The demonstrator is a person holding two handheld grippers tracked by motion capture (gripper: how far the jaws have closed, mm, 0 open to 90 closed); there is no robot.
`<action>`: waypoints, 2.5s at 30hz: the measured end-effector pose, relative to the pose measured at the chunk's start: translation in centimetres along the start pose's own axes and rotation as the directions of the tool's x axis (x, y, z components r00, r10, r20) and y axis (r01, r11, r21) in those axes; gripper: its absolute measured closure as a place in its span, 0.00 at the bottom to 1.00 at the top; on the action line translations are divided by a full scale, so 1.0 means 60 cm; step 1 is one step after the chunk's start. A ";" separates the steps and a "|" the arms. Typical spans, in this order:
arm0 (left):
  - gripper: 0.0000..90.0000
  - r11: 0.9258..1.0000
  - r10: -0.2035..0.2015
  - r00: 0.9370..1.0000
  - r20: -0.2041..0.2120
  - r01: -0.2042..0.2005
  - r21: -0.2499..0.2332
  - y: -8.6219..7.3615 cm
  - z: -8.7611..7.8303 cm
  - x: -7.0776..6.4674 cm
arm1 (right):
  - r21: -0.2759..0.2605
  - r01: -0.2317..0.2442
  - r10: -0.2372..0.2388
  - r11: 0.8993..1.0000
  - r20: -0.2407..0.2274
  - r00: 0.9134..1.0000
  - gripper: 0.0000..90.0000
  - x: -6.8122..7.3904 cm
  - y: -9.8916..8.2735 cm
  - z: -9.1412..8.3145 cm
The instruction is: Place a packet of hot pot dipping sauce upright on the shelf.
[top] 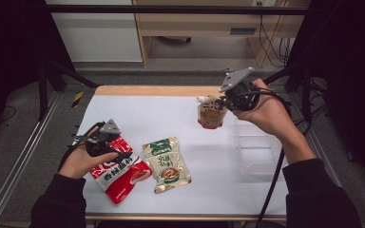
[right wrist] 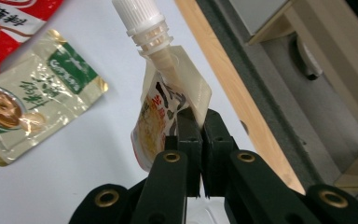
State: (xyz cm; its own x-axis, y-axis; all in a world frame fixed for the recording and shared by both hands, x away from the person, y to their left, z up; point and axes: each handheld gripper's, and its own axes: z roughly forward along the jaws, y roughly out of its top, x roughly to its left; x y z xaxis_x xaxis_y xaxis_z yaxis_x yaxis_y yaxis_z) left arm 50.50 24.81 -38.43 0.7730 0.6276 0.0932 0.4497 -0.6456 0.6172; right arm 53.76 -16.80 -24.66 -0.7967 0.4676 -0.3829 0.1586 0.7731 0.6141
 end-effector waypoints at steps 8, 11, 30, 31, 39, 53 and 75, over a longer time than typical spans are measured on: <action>0.13 0.999 -0.041 0.999 -0.012 0.041 -0.010 -0.031 -0.009 0.012 | -0.017 -0.018 0.019 1.000 0.062 0.998 0.98 -0.034 -0.028 -0.023; 0.13 0.999 -0.054 0.998 -0.017 0.054 0.000 -0.043 -0.011 0.017 | -0.021 -0.020 0.021 1.000 0.076 0.997 0.98 -0.044 -0.039 -0.027; 0.13 0.994 -0.107 0.993 -0.048 0.106 -0.011 -0.075 -0.030 0.039 | 0.002 -0.112 0.110 0.994 0.160 0.981 0.98 -0.114 -0.155 -0.027; 0.13 0.994 -0.109 0.993 -0.048 0.109 -0.011 -0.076 -0.031 0.040 | 0.006 -0.115 0.112 0.993 0.162 0.980 0.98 -0.117 -0.161 -0.025; 0.13 0.993 -0.120 0.992 -0.049 0.119 -0.018 -0.080 -0.034 0.046 | 0.021 -0.143 0.137 0.990 0.164 0.977 0.98 -0.135 -0.200 -0.014; 0.12 0.992 -0.125 0.991 -0.045 0.125 -0.011 -0.084 -0.031 0.047 | 0.046 -0.157 0.148 0.987 0.157 0.976 0.98 -0.140 -0.223 0.014; 0.12 0.993 -0.119 0.992 -0.041 0.119 -0.004 -0.083 -0.029 0.044 | 0.067 -0.177 0.169 0.982 0.104 0.980 0.98 -0.124 -0.251 0.053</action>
State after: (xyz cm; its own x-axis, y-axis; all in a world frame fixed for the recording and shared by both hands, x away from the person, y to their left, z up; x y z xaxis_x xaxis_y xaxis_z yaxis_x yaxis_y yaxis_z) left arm 49.53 30.42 -39.88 0.6951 0.7171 0.0510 0.5366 -0.5647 0.6270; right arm 59.13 -30.55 -33.22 -0.6930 0.6340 -0.3432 0.3358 0.7052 0.6245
